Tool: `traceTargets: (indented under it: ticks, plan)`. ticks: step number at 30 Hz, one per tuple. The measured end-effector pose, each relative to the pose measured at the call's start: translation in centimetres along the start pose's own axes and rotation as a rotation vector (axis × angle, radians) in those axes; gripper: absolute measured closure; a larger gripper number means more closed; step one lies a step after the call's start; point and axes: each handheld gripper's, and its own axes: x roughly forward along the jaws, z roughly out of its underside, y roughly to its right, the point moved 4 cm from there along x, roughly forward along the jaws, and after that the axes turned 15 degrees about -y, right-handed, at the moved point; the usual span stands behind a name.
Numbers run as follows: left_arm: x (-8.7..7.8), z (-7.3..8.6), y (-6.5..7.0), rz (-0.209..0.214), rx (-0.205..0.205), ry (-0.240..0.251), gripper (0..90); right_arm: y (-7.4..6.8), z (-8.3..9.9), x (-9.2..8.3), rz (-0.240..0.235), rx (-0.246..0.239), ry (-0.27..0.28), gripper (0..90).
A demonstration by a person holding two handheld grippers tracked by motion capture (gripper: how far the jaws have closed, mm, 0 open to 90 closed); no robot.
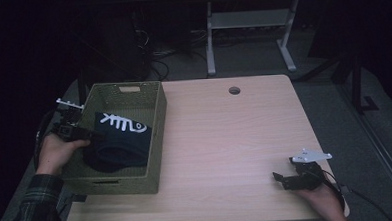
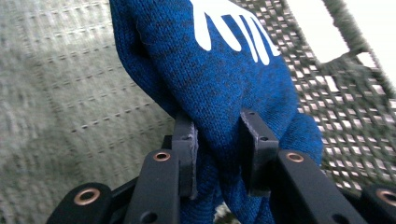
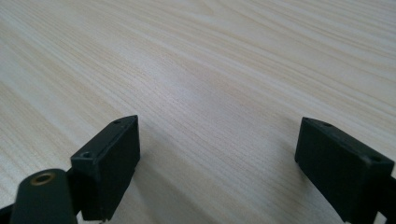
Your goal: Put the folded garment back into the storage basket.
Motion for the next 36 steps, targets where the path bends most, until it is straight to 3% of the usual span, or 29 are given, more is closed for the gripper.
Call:
traceTargets:
  ticks: [6,13,19,29,36]
  plan:
    - [0.2,0.1,-0.8,-0.055,-0.019,0.000,62.8,0.0,0.0,0.0,0.000,0.000,0.000,13.5]
    - [-0.2,0.2,-1.3,-0.127,-0.059,0.008,45.3,0.0,0.0,0.0,0.000,-0.002,0.000,13.5]
    - [-0.6,0.4,-1.3,-0.139,-0.068,0.037,33.6,0.0,0.0,0.0,0.000,-0.001,0.000,13.4]
    - [-0.5,-0.3,0.7,-0.138,-0.019,0.056,18.6,0.0,0.0,0.0,0.000,-0.001,0.000,13.4]
    - [-0.2,-1.5,3.4,-0.125,0.036,0.081,15.2,0.0,0.0,0.0,0.000,-0.001,0.000,13.4]
